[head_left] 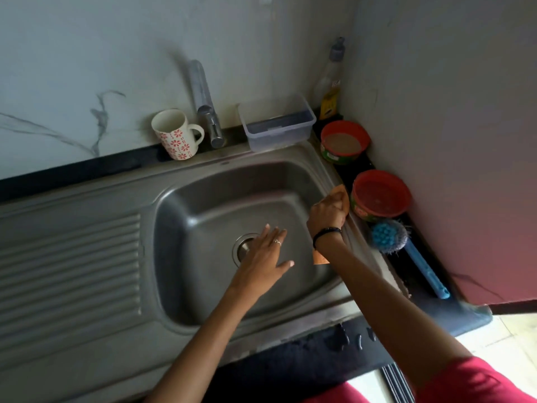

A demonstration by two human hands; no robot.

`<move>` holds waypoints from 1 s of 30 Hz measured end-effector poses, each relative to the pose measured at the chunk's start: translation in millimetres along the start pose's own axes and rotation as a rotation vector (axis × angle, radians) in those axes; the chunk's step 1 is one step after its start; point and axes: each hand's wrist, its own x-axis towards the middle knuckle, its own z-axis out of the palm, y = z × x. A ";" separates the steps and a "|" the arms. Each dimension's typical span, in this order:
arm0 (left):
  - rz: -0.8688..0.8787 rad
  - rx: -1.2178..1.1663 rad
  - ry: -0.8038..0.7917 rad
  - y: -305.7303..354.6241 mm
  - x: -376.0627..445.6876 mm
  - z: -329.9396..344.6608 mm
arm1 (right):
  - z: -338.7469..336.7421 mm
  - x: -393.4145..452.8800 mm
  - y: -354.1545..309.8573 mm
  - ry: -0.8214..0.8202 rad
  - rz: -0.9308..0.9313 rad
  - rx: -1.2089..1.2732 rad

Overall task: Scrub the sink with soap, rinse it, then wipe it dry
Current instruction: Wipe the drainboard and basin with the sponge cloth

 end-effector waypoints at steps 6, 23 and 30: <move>-0.007 -0.270 0.306 21.2 -41.6 7.5 | 13.8 -23.9 5.7 0.030 0.017 -0.017; -0.023 -0.206 0.013 7.3 -42.3 18.3 | 36.8 -55.2 15.5 -0.002 -0.010 -0.007; -0.026 -0.193 -0.119 -7.1 -59.3 17.2 | 33.0 -79.5 15.7 -0.066 0.031 0.025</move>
